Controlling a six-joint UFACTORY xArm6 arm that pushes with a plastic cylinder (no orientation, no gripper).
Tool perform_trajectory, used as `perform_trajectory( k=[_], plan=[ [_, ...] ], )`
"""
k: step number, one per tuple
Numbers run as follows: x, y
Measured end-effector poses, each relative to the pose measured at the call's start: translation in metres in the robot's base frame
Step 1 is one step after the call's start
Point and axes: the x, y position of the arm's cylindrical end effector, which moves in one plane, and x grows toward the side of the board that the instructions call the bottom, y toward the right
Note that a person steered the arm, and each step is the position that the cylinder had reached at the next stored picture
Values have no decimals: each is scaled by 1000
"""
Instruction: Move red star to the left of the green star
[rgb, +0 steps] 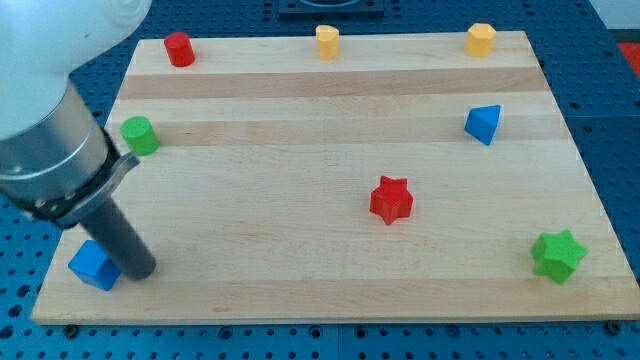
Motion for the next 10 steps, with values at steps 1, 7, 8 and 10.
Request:
perform_trajectory(
  k=[1,7,8,10],
  plan=[
    [-57,29],
    [-84,262],
    [-82,277],
    [-52,239]
  ],
)
